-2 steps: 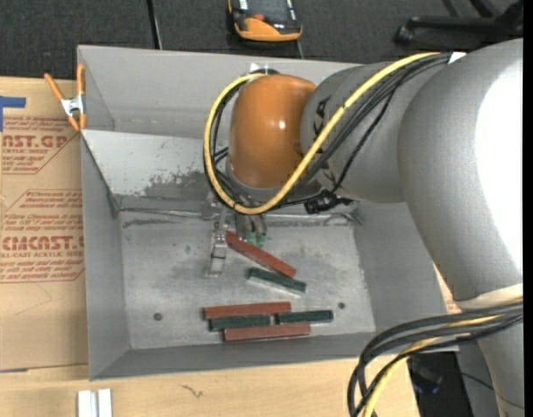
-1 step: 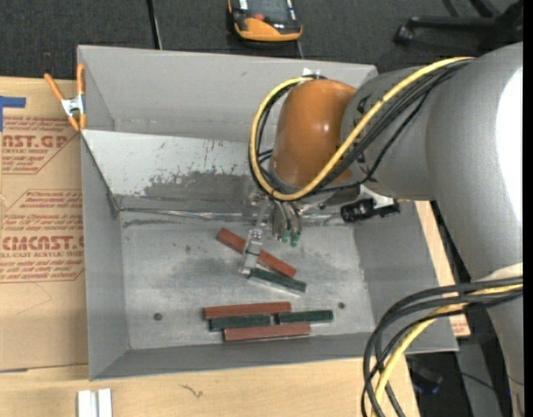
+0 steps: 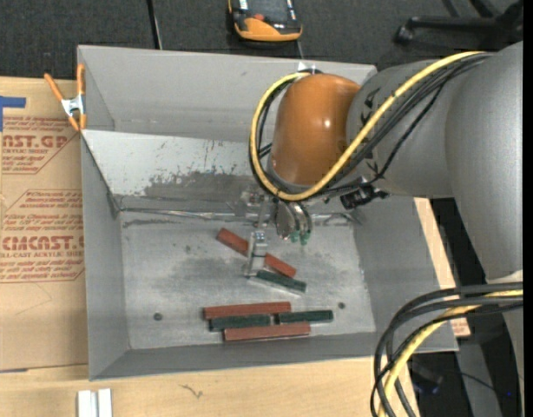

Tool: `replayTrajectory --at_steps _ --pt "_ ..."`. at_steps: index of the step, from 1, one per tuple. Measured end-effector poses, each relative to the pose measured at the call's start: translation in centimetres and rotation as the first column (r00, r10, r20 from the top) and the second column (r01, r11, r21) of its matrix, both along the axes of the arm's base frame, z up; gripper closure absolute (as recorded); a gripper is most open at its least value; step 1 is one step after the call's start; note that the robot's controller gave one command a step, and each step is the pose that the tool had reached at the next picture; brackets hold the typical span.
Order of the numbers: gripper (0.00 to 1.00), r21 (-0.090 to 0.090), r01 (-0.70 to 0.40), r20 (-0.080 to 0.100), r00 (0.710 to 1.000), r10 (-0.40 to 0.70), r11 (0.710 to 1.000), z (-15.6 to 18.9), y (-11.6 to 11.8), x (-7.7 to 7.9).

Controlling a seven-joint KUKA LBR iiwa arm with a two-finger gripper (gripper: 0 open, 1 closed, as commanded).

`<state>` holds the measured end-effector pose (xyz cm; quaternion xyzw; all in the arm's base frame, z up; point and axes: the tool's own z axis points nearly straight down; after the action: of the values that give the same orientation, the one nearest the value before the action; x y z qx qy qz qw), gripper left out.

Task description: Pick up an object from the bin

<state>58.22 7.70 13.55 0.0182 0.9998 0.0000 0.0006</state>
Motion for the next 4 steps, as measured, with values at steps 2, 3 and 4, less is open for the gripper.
replayTrajectory --at_steps 2,3,4 --pt "1.0 0.002 0.184 0.003 0.983 -0.184 0.983 -6.4 -2.1 -1.3" --pt "1.0 0.002 0.184 0.003 0.983 -0.184 0.983 -6.4 -2.1 -1.3" --pt "1.0 0.002 0.184 0.002 0.983 -0.184 0.983 -6.3 -2.1 -1.3"
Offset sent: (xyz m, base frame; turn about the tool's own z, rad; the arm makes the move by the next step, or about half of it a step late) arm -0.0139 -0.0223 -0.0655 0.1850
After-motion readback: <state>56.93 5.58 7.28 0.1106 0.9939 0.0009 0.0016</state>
